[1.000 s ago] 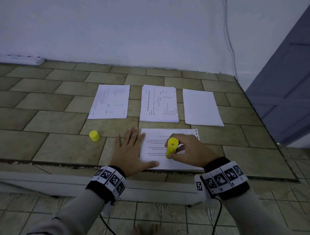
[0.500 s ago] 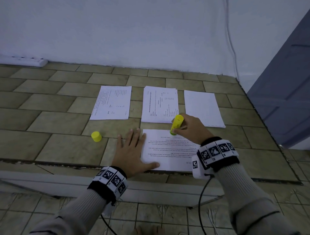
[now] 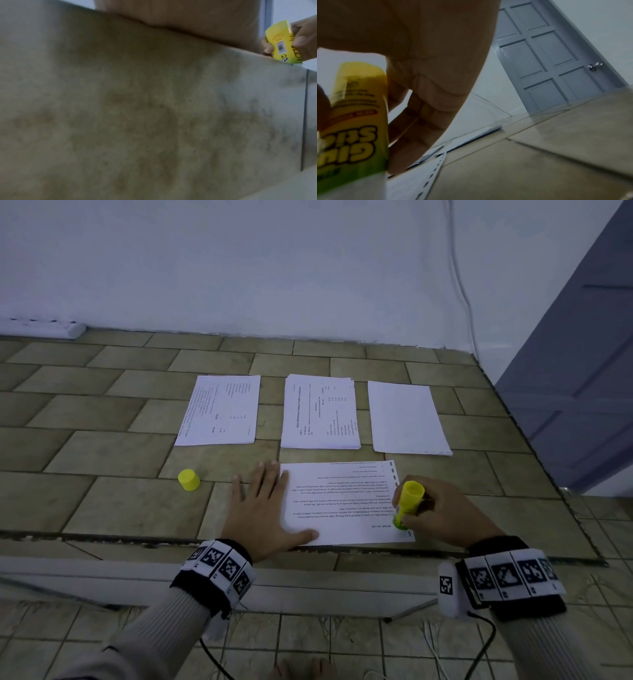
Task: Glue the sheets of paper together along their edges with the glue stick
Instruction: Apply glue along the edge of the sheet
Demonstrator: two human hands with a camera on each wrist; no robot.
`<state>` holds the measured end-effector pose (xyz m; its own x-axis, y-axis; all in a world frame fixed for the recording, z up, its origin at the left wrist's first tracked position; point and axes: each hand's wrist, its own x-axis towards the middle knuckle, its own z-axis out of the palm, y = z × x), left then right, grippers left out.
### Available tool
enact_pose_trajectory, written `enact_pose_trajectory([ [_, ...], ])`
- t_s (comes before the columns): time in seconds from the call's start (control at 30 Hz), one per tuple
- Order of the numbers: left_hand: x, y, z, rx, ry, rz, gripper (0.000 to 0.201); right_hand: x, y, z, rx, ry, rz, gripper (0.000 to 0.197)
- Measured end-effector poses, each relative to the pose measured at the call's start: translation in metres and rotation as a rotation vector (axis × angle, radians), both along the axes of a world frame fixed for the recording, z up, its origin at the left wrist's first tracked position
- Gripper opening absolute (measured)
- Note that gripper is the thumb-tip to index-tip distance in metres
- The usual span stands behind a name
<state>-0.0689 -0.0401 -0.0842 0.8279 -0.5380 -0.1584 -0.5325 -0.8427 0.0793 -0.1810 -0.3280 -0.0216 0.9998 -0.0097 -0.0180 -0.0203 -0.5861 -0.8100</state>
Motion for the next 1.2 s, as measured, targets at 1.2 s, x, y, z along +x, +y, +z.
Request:
enact_pose_trajectory([
  [1.2,0.002,0.0,-0.004,-0.033,-0.02,0.006,0.127,0.052,-0.031,0.011,-0.804,0.336,-0.18,0.028],
])
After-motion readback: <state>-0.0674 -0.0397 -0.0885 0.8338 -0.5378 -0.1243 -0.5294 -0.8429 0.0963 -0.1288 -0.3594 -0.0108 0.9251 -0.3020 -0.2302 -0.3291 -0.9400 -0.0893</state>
